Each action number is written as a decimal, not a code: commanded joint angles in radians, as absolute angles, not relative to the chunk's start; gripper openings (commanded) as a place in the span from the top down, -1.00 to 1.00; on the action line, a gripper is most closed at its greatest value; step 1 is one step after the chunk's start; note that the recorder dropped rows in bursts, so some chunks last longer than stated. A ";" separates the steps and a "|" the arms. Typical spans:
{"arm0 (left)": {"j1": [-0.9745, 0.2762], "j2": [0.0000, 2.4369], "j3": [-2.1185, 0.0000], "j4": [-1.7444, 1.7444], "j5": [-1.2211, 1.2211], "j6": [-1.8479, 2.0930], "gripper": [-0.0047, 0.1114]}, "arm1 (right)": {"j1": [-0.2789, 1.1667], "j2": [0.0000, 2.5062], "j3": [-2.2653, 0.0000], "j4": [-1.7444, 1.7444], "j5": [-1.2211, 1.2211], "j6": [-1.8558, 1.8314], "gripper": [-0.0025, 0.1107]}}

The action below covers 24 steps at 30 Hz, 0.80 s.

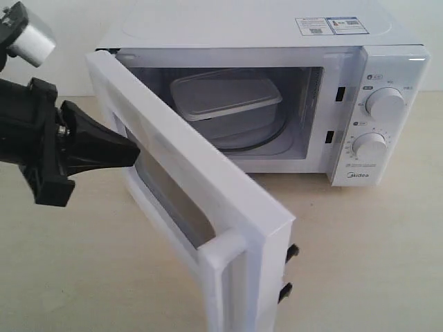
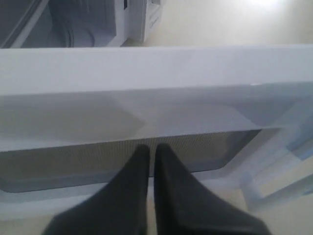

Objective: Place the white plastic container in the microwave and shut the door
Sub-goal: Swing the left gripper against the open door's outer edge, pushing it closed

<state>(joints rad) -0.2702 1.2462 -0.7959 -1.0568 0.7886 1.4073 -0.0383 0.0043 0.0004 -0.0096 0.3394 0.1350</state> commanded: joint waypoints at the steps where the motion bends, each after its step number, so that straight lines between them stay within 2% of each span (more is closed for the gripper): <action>1: -0.319 1.294 -0.801 -1.203 0.694 1.522 0.84 | -0.039 0.000 0.000 -0.010 0.333 0.135 0.96; 8: -0.372 1.386 -0.814 -1.403 0.606 1.715 0.84 | -0.039 0.000 0.000 -0.010 0.333 0.135 0.96; 24: -0.385 1.520 -1.006 -1.462 0.602 1.690 0.84 | -0.039 0.000 0.000 -0.010 0.333 0.135 0.96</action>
